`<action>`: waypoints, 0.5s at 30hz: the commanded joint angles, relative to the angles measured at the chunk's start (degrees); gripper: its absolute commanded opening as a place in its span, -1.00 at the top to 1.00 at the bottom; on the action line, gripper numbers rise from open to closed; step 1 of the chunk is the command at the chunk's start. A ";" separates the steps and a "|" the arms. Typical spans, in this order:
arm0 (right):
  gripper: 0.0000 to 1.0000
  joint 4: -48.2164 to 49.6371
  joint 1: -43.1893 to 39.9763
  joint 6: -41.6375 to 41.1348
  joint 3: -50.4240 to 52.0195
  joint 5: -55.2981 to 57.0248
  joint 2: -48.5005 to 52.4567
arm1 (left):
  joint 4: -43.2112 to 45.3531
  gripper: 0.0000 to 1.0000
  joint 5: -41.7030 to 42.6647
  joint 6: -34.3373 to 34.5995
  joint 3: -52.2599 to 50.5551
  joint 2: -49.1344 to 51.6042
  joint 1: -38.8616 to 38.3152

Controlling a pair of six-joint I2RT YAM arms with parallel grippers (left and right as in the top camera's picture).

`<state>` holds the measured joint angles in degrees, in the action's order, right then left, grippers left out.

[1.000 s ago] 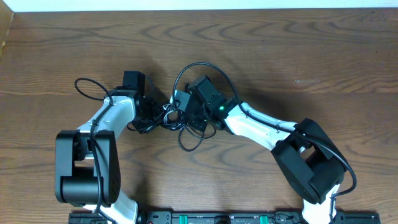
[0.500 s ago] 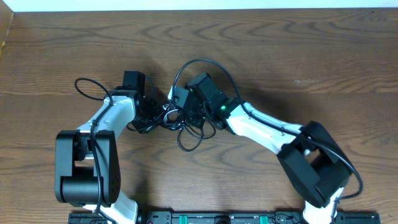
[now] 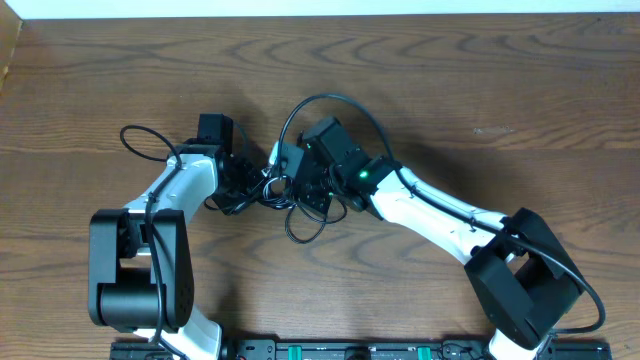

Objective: Untangle cables

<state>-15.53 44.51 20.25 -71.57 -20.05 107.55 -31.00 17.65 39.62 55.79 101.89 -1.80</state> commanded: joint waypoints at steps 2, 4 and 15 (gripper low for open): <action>0.06 -0.20 1.07 2.12 -0.61 0.07 -0.55 | -0.13 0.85 -3.82 -0.50 -1.25 1.09 0.50; 0.03 -0.66 1.14 2.12 -0.61 0.20 -0.55 | -0.15 0.84 -3.82 -0.50 -1.25 1.09 0.50; -0.11 0.42 1.66 4.07 -0.57 3.21 4.33 | -0.13 0.85 -3.78 -0.48 -1.25 1.09 0.50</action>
<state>-15.86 45.39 22.63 -71.57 -18.44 108.99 -31.00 17.65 39.62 55.79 101.89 -1.80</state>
